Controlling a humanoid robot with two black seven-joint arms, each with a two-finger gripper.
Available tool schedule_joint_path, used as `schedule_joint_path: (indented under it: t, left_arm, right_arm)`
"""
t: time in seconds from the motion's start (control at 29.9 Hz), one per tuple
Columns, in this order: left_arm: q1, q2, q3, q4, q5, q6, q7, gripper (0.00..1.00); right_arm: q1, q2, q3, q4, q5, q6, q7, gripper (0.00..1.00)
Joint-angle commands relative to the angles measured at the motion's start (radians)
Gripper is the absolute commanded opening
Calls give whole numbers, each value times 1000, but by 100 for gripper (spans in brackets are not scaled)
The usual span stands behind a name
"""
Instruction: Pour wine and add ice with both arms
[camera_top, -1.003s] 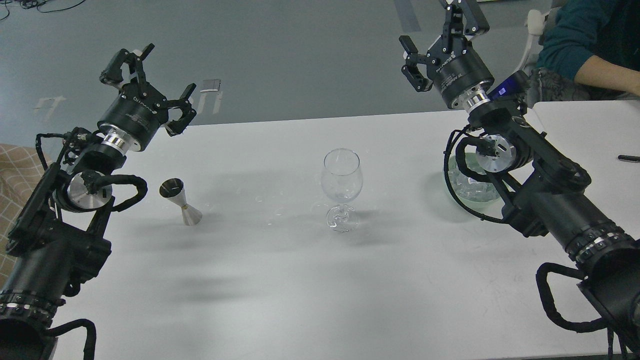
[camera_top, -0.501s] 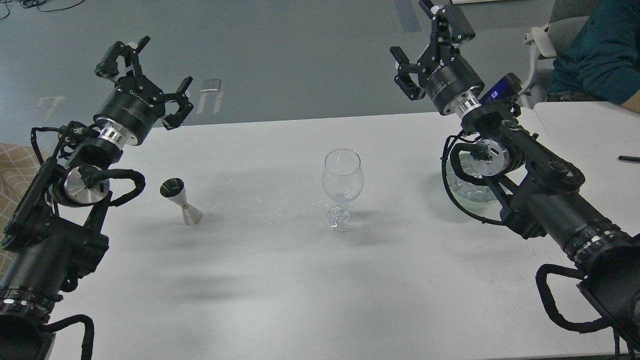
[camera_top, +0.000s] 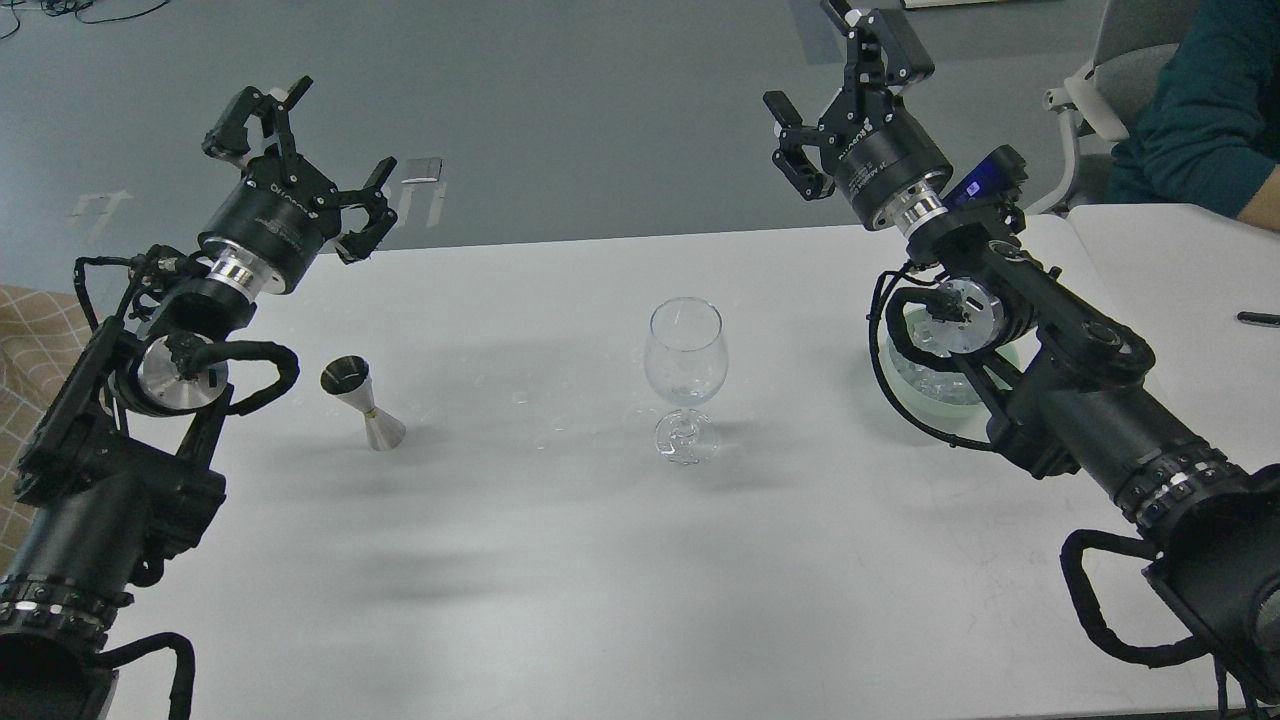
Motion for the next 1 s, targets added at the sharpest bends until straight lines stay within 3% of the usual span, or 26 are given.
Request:
schedule_joint_path:
  t: [0.0,0.07,0.17,0.23,0.3,0.47,0.53,0.7,0.97]
  left_arm:
    - [20,20,-5,-74,-6,7,52,98]
    - [35,33,-18,-96,-18,18,98,98]
    - [81,88,-23,-157,-151,88,262,98]
    - [120,118,-34,-205,-225,120,298,98]
    - [158,138,-57,-242,-258,125,296,97]
    - [458,162,-294,-455,-275,122,307,96]
    - [520,162,-336,-499,-276,122,310,96]
    - [744,139,-448,-610,-376,122,394,95]
    - [810,26,-431,-593,-385,125,404,96]
  right_arm:
    - [-2,2,1,-1,0,-5,0,100]
    - [0,2,1,-1,-1,-9,0,100]
    - [3,2,0,-4,-1,-12,0,100]
    - [1,2,-2,-7,-3,-14,0,100]
    - [-2,2,-2,-8,-4,-14,0,100]
    - [-20,12,-3,-10,-6,-23,0,100]
    - [-20,12,-3,-10,-6,-23,0,100]
    - [-12,12,-3,-11,-6,-31,-2,100]
    - [-12,15,-5,-25,-6,-31,-2,100]
